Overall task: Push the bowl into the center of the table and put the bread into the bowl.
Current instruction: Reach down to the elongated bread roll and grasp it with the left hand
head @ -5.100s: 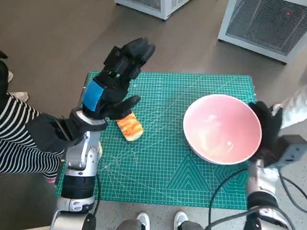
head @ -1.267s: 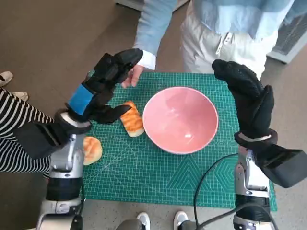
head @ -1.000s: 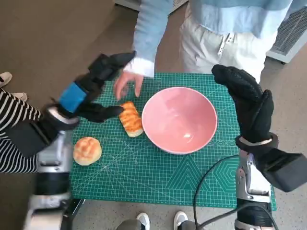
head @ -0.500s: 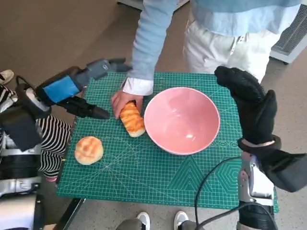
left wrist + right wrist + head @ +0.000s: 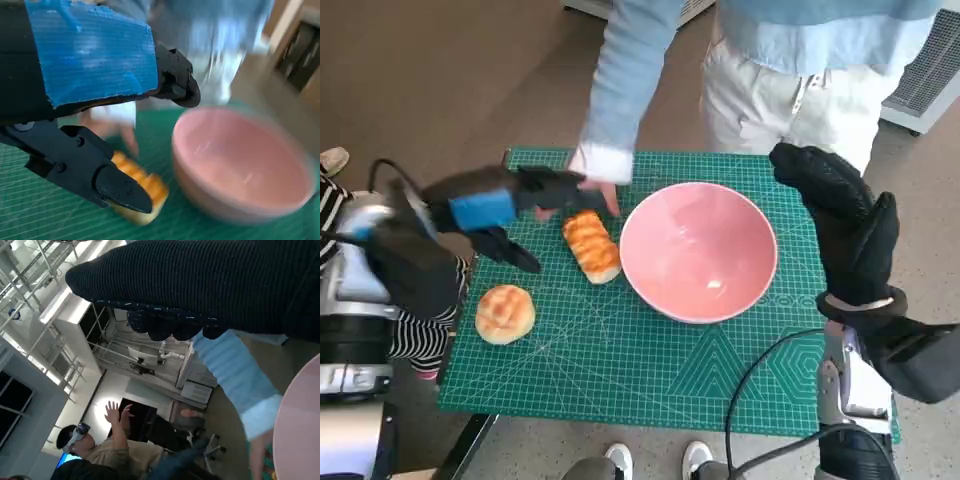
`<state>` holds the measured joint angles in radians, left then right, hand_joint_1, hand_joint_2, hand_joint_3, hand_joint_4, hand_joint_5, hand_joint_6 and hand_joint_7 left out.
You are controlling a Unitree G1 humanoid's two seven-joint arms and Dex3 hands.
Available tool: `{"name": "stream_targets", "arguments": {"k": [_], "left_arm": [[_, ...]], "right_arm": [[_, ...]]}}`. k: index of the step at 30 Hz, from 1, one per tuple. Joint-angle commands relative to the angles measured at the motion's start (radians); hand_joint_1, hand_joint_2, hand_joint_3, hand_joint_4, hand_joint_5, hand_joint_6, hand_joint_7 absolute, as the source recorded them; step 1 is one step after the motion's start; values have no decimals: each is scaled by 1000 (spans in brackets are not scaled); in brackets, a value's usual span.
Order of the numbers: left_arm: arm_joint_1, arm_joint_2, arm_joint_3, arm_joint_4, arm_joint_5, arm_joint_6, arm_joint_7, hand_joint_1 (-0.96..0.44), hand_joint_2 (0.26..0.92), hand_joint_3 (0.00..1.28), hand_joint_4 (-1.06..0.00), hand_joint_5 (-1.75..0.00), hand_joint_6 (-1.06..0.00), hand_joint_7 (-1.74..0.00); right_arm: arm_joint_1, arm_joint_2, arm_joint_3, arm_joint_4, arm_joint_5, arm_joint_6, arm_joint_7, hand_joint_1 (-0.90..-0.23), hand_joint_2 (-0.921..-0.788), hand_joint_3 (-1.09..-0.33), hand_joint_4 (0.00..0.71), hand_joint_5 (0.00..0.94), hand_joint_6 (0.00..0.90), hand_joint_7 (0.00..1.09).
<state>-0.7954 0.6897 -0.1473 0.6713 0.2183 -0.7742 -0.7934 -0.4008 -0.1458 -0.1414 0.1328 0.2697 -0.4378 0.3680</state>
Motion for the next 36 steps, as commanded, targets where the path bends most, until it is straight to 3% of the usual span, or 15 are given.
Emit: {"name": "stream_targets", "arguments": {"k": [1,17,36], "left_arm": [[-32,-11,-34,55,42,-48,38,-41,695,0,-333,-1,-462,-103],[-81,-54,-109,178,131,-98,141,-93,698,3,-342,-1,-501,-58],[-182,-119,-215,371,320,-70,379,-57,718,7,-340,-1,-503,-19]], "right_arm": [[32,-4,-3,6,-3,8,-6,-666,-921,-674,143,10,88,452],[64,-19,-20,-2,15,5,4,-682,-921,-672,143,6,77,454],[94,-21,-35,-6,4,-12,-7,-640,-921,-705,145,3,75,450]]}}
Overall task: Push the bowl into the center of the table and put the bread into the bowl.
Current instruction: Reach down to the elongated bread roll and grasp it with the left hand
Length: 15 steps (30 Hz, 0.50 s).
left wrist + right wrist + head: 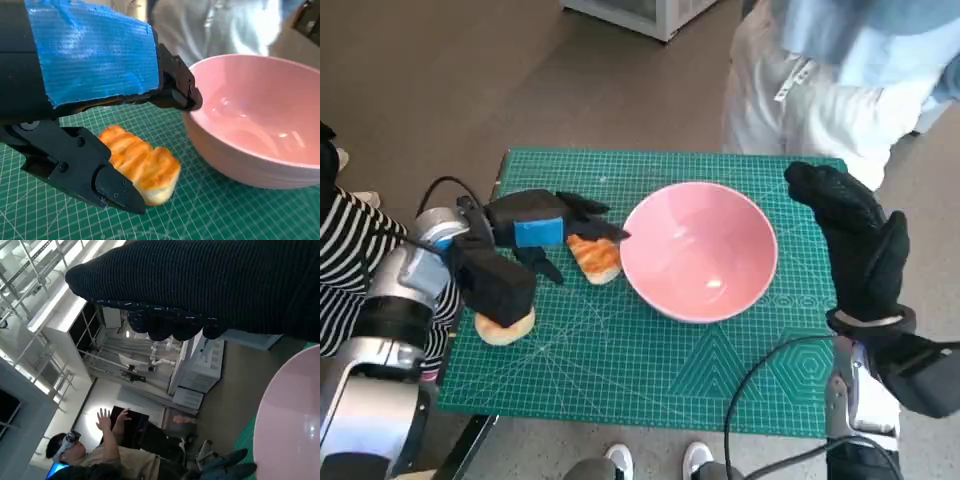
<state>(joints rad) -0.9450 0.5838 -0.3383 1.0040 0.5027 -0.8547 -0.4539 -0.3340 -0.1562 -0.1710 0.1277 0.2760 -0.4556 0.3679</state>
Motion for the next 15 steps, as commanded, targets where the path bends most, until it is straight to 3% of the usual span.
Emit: {"name": "stream_targets", "arguments": {"k": [1,15], "left_arm": [[-35,-15,-28,45,40,11,49,-54,719,7,-342,-2,-503,-18],[-99,-84,-82,159,80,124,100,-33,750,15,-358,-7,-499,-7]], "right_arm": [[28,-10,-6,-1,-3,5,-7,-639,-921,-705,145,3,75,450],[54,-7,-12,-14,-6,3,-11,-646,-921,-705,142,1,74,449]]}}
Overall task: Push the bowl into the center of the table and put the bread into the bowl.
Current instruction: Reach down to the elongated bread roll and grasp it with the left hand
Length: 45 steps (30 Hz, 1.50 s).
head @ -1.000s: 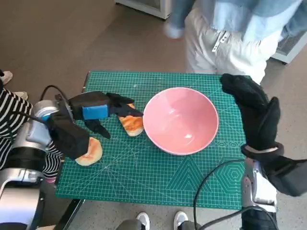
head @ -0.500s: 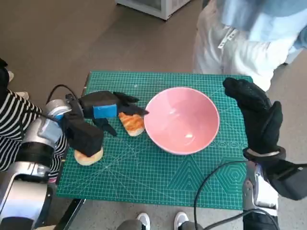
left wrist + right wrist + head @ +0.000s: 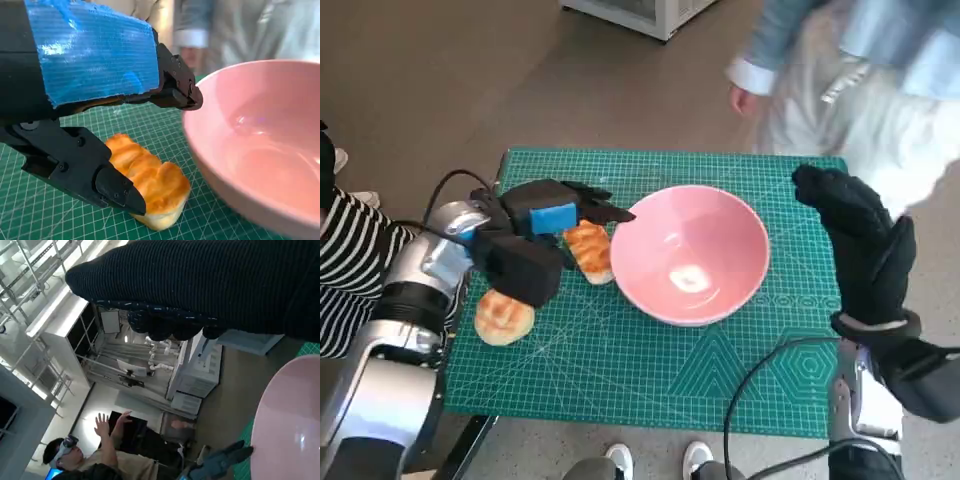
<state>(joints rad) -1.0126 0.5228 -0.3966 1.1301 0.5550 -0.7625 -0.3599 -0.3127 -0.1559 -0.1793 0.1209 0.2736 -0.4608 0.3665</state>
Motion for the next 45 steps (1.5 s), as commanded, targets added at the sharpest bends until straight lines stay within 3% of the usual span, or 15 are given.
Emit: {"name": "stream_targets", "arguments": {"k": [1,8,13,21,31,45], "left_arm": [[-34,-26,-29,37,30,36,8,-31,756,17,-373,-12,-511,-13],[-52,-37,-58,57,59,52,14,-39,794,21,-500,-30,-606,-40],[-58,-31,-78,53,75,50,15,-32,843,20,-701,-56,-766,-91],[-65,-28,-76,67,71,59,2,-8,876,11,-881,-78,-874,-127],[-47,-30,-23,77,-2,61,-45,29,884,6,-916,-82,-881,-133],[-35,-17,-5,69,-19,32,-37,36,882,2,-875,-52,-840,-120]], "right_arm": [[35,-7,-4,-10,-3,9,-10,-646,-921,-704,142,1,74,449],[46,-9,-7,-27,-1,17,-16,-645,-921,-703,142,1,74,449],[51,-8,-9,-32,0,22,-19,-642,-921,-703,142,1,74,448],[52,-3,-9,-31,-1,21,-23,-637,-921,-704,142,0,73,448],[46,1,-8,-21,5,22,-22,-642,-921,-704,141,0,72,448],[36,9,2,-2,13,15,-13,-648,-921,-704,140,0,71,448]]}}
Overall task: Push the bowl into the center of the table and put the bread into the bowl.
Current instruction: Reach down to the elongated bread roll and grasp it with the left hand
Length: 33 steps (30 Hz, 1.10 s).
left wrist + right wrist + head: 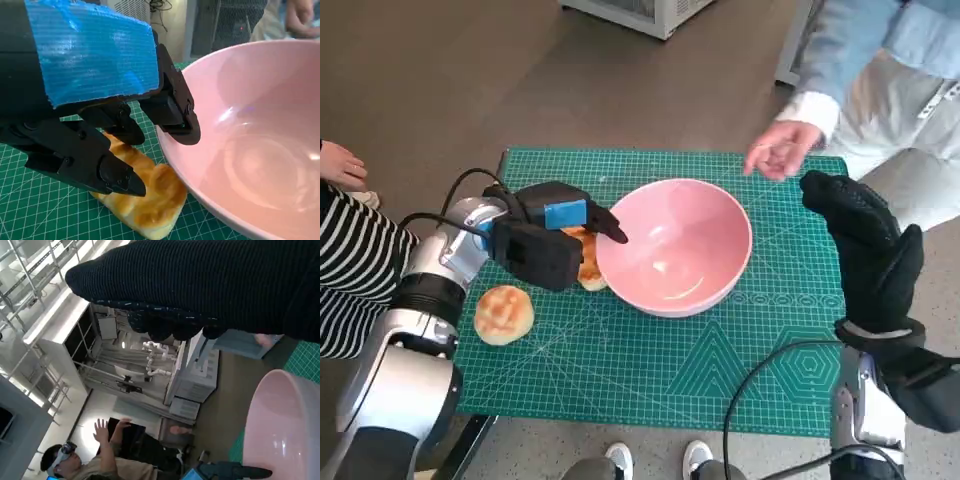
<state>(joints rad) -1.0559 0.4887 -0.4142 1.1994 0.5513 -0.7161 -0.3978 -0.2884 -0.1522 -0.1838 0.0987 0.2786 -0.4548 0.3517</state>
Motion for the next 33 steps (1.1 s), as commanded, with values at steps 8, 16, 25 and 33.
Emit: {"name": "stream_targets", "arguments": {"k": [8,16,25,33], "left_arm": [[13,24,52,4,-61,-37,-15,43,867,4,-646,-4,-656,-29],[22,26,96,2,-118,-48,-40,74,829,1,-429,0,-477,-1],[41,43,109,-15,-120,-82,-13,89,801,0,-393,0,-374,0],[43,75,104,-39,-98,-143,51,11,757,0,-291,0,-309,0]], "right_arm": [[12,2,8,22,13,8,5,-649,-921,-704,139,0,70,450],[16,2,9,22,13,4,7,-648,-921,-705,136,0,68,452],[16,1,7,29,20,3,12,-644,-921,-707,134,0,65,455],[18,0,8,28,26,6,14,-645,-921,-708,133,0,61,457]]}}
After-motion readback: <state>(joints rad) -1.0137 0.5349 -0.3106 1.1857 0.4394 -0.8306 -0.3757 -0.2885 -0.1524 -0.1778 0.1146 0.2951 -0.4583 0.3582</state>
